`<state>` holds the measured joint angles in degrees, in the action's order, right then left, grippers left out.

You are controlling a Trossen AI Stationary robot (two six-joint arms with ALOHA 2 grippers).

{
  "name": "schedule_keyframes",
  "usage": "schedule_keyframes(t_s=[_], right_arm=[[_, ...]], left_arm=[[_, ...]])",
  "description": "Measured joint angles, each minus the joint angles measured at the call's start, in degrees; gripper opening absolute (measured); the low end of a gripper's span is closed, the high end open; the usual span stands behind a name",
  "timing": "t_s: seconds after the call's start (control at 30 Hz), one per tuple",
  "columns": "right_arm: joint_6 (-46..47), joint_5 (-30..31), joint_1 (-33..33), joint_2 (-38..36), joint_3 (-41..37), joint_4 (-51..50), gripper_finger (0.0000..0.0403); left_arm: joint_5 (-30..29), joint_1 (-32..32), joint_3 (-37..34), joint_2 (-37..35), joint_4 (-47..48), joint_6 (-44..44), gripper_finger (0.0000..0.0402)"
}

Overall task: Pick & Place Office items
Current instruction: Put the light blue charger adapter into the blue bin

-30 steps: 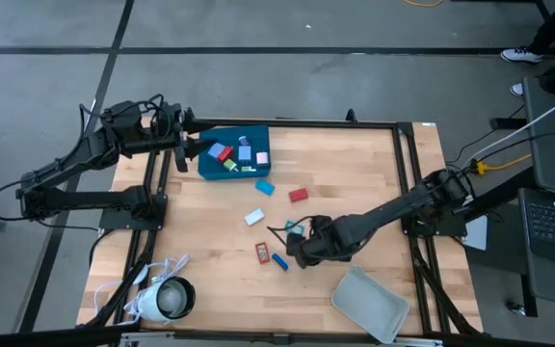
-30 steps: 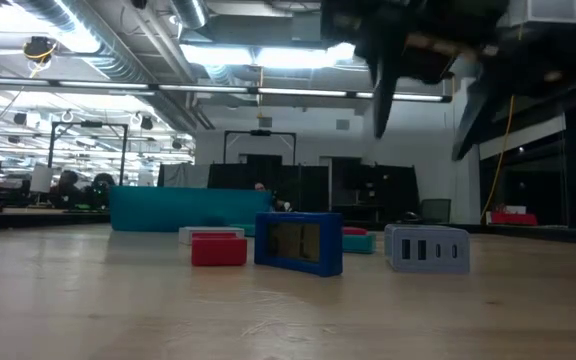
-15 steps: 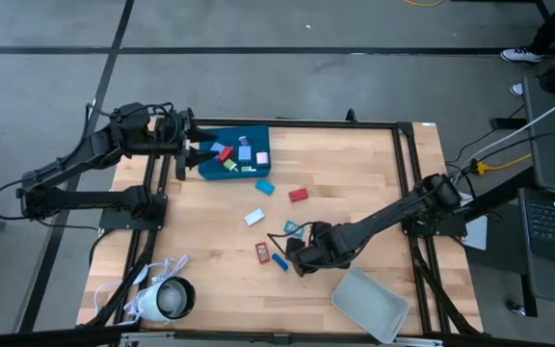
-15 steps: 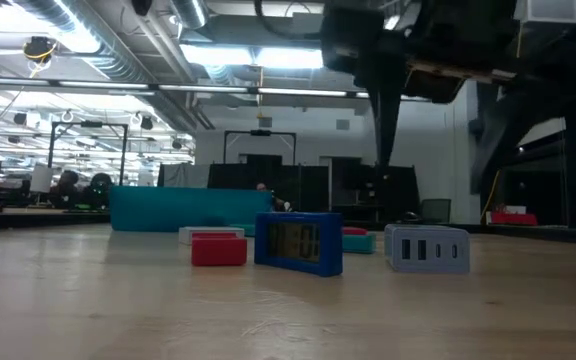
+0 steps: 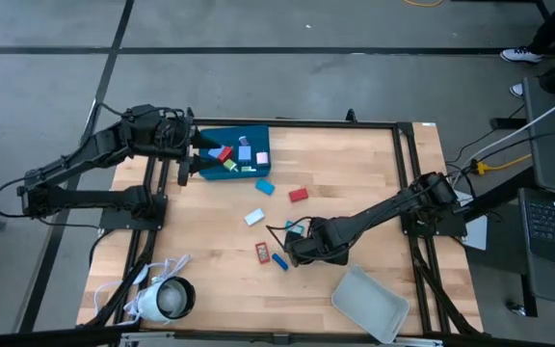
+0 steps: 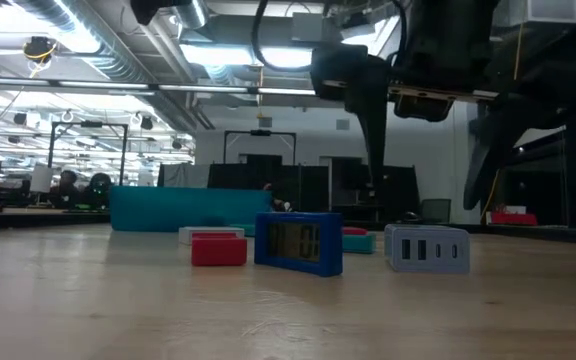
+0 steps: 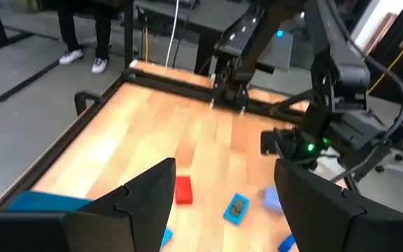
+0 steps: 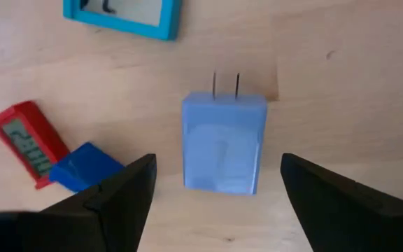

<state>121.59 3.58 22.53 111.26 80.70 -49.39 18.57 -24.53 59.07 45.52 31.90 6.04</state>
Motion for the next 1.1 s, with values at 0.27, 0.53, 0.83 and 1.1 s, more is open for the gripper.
schedule_keyframes(t_s=[0.27, 0.53, 0.83, 1.1], right_arm=[[1.62, -1.95, -0.44, 0.02, -4.7, 3.49, 0.0311], [2.28, -2.61, -1.01, 0.15, -8.56, 12.57, 0.0311], [-0.12, -2.98, -3.07, 0.09, -9.02, 12.83, 0.0303], [-3.81, -3.03, -5.51, 0.09, -9.02, 13.75, 0.0209]], left_arm=[[0.15, 0.0, 0.0, 1.58, -0.17, -0.91, 0.0239], [2.45, 0.0, 0.0, 3.5, -0.34, -1.7, 0.0239], [3.43, 0.0, 0.0, 4.73, -0.4, -1.67, 0.0239], [3.43, 0.0, 0.0, 5.16, -0.38, -1.79, 0.0239]])
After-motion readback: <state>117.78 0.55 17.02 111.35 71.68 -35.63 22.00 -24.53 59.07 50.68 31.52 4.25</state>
